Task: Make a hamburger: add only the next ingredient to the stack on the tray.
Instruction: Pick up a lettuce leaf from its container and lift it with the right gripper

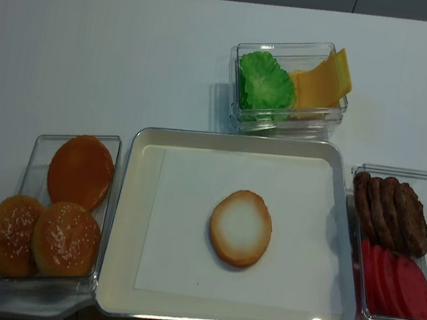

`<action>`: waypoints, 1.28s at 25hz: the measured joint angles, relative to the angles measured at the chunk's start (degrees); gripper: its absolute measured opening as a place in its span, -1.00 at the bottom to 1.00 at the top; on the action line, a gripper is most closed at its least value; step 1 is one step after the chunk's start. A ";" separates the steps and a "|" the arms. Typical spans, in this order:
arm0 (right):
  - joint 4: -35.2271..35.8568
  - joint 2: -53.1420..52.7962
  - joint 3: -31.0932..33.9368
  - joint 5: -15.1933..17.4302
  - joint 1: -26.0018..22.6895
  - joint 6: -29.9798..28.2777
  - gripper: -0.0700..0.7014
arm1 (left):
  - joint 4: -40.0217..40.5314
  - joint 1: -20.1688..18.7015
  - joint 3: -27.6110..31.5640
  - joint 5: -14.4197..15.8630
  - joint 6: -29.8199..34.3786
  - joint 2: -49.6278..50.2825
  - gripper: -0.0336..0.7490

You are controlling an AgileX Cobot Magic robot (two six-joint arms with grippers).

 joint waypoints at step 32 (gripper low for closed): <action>0.00 0.00 0.00 0.00 0.00 0.00 0.23 | 0.00 0.00 0.00 0.00 0.00 0.00 -0.14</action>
